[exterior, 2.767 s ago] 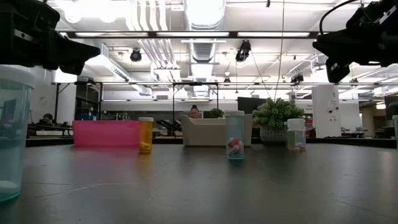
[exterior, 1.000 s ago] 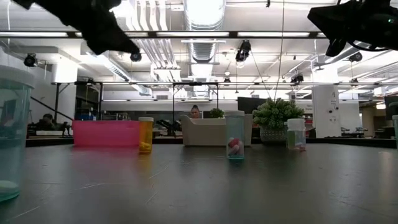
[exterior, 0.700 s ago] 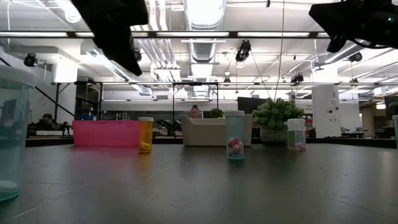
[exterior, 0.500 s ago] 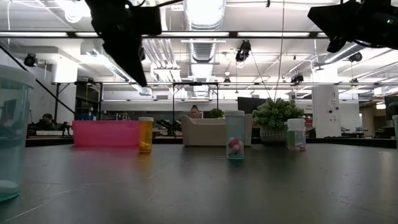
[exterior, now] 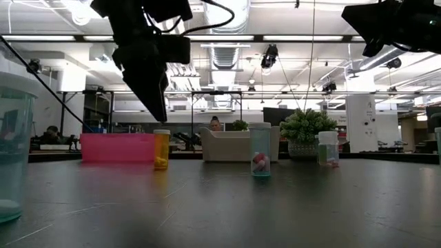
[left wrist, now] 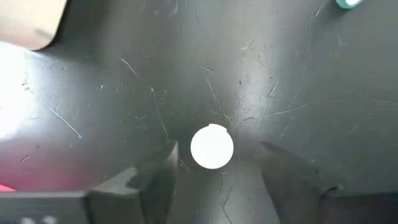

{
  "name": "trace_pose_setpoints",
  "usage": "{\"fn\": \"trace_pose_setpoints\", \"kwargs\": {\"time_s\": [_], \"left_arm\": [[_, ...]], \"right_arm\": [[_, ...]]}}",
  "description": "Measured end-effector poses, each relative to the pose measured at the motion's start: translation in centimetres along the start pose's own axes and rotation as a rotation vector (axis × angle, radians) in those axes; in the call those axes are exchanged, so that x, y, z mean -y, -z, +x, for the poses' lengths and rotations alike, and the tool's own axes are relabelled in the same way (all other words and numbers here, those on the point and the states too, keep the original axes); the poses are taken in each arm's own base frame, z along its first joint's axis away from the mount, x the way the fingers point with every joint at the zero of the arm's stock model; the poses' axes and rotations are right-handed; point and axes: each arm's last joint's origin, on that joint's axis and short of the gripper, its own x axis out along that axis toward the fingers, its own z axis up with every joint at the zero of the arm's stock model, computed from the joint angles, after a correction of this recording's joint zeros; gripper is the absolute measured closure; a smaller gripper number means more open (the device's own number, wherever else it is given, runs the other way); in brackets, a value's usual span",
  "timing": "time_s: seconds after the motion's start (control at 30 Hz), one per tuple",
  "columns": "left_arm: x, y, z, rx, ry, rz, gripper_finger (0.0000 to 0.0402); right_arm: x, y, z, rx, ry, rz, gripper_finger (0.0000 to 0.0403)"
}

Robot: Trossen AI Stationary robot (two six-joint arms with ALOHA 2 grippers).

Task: Pick and place medicine bottles into bin by pill shape (circle, oval)
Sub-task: Put the orange tablet bottle into the pink bin

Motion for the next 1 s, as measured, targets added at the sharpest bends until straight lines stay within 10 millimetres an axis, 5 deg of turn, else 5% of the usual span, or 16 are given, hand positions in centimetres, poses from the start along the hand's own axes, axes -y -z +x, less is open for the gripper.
{"fn": "trace_pose_setpoints", "kwargs": {"time_s": [0.53, 1.0], "left_arm": [[-0.2, 0.1, 2.2, -0.058, -0.048, -0.002, 0.0166], [-0.1, 0.0, 2.6, -0.054, -0.038, -0.005, 0.0263]], "right_arm": [[0.0, 0.0, 0.0, 0.001, 0.000, -0.015, 0.0342], [0.0, -0.1, 0.0, 0.002, 0.001, -0.018, 0.0342]]}}
